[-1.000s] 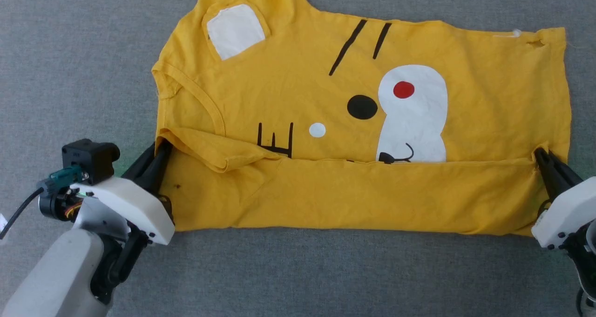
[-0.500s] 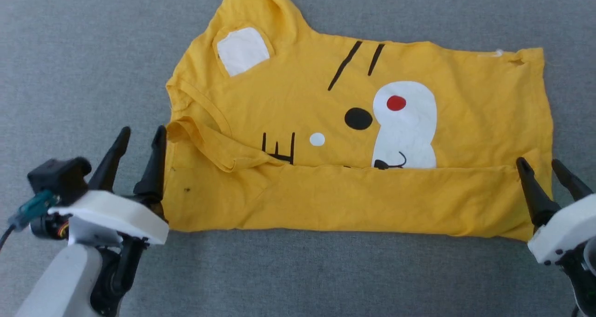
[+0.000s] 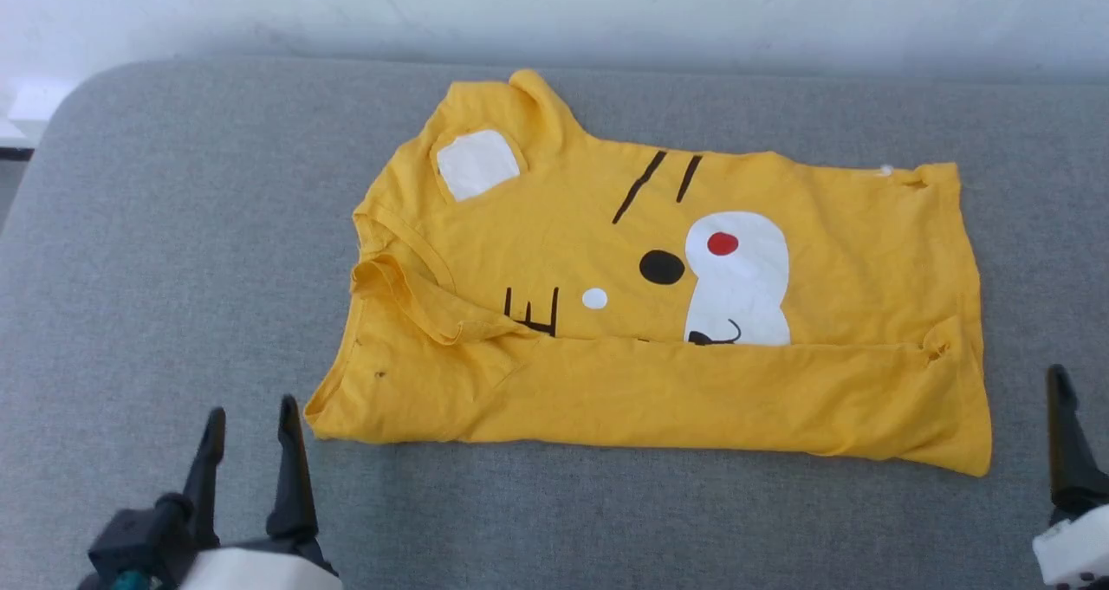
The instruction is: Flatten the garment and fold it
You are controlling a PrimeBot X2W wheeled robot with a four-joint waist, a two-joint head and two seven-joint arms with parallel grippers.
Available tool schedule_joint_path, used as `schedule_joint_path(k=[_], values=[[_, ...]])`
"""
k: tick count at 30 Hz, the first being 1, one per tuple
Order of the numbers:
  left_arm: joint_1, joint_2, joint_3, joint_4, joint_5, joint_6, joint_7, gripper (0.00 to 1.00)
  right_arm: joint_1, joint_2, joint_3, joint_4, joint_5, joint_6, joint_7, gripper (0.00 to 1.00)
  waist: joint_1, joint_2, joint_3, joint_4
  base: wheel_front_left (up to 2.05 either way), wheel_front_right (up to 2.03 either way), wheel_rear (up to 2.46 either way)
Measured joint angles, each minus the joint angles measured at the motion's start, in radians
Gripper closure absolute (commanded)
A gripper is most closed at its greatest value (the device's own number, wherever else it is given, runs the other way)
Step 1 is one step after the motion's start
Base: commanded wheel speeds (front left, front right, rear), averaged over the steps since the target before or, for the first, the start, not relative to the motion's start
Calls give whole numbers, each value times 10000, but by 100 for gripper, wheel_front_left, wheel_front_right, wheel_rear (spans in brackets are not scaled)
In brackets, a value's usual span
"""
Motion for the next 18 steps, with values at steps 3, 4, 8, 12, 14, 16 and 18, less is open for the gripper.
schedule_joint_path(k=[3, 4, 8, 12, 14, 16, 18], values=[[551, -326, 23, -150, 345, 198, -6, 0, 167, -2, -339, 284, 272, 0, -826, 0, -1, 0, -283, 30, 0, 0, 0], [689, -380, 13, -199, 474, 198, -10, 0, 215, -6, -387, 393, 328, 0, -1024, 0, 0, 0, -360, 44, 0, 0, 0], [858, -326, -165, -249, 949, 211, -8, 0, 276, -2, -349, 732, 318, 0, -1490, 0, 0, 0, -547, 137, 0, 0, 0], [452, 128, -558, -171, 1181, -44, 723, 0, 246, 2, -324, 805, 198, 0, -1569, 0, 2, 0, -524, 228, 0, 0, 0], [-45, 462, -911, -92, 1208, -558, 1430, 0, 205, 2, -314, 809, 140, 0, -1567, 0, 3, 0, -459, 257, 0, 0, 0], [-595, 646, -1137, 84, 1168, -909, 2117, 0, 157, 2, -257, 809, 128, 0, -1559, 0, 3, 0, -379, 279, 0, 0, 0], [-1301, 943, -1285, 514, 1037, -1258, 3074, 0, 41, 4, -136, 846, 128, 0, -1553, 0, 3, 0, -224, 284, 0, 0, 0]])
